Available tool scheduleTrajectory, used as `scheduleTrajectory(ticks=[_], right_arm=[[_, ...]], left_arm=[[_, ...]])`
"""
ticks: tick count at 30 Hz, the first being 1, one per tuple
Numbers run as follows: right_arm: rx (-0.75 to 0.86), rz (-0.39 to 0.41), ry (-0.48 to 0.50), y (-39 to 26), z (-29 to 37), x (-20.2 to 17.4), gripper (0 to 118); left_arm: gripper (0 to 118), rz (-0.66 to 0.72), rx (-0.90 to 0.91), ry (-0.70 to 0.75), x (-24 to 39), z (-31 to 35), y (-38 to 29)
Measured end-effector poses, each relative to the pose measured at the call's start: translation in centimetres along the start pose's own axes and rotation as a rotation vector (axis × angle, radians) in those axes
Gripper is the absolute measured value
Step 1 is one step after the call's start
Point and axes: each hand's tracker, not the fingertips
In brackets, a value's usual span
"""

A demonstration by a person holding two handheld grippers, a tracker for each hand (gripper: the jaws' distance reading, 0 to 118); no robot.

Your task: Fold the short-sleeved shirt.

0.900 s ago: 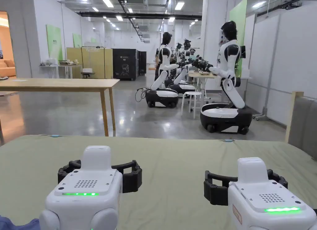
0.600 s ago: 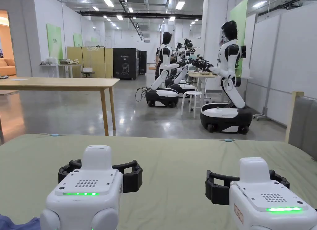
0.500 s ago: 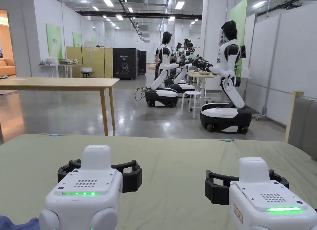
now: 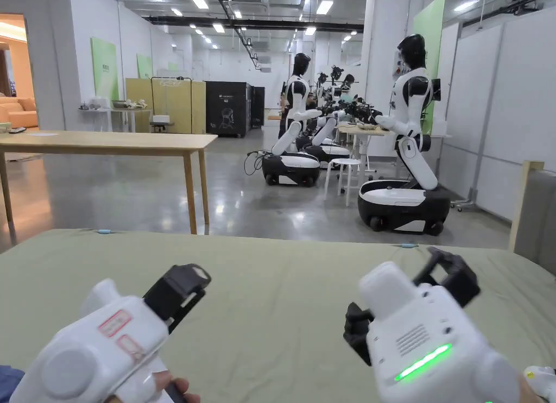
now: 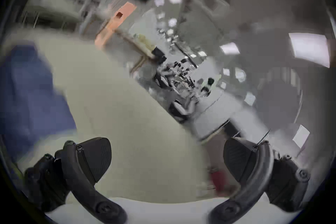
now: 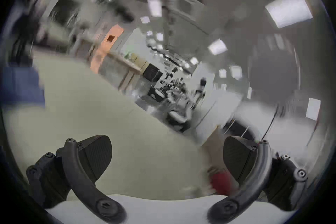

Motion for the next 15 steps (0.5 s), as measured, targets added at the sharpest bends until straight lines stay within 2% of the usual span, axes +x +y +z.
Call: scheduleTrajectory(ticks=[1, 3, 4, 5, 7, 8, 10, 12, 14, 15], right_arm=[[0.024, 0.248, -0.04, 0.5, 0.1, -1.5, 118], [0.138, 0.851, -0.183, -0.3, 0.2, -5.4, 118], [0.203, 1.008, -0.183, -1.7, -2.2, -6.8, 118], [0.245, 1.019, -0.112, -2.1, -2.0, -7.5, 118], [0.215, 0.833, 0.022, -1.2, -1.6, -7.6, 118], [0.17, 0.651, 0.078, -1.0, -2.1, -7.2, 118], [0.086, 0.271, 0.11, -0.4, -3.1, -5.5, 118], [-0.002, -0.193, 0.173, -0.9, -3.8, -2.6, 118], [-0.054, -0.662, 0.187, -2.6, -4.8, -0.3, 118], [-0.076, -0.866, 0.178, -3.8, -5.2, 0.6, 118]], left_arm=[[118, 0.162, -0.035, -0.06, -1.9, -0.4, 0.2], [118, 0.459, -0.125, -0.19, -5.9, -1.3, 0.1], [118, 0.533, -0.129, -0.197, -6.7, -1.5, -0.2], [118, 0.549, -0.123, -0.176, -7.2, -1.6, -0.4], [118, 0.394, -0.088, -0.106, -5.7, -0.9, -1.3], [118, 0.269, -0.071, -0.085, -4.7, -0.8, -1.1], [118, -0.059, -0.019, -0.015, -0.1, 0.6, -2.1], [118, -0.58, 0.106, 0.141, 4.8, 1.4, -3.7], [118, -1.036, 0.243, 0.316, 7.2, 0.4, -4.4], [118, -1.198, 0.297, 0.386, 8.1, 0.2, -5.6]])
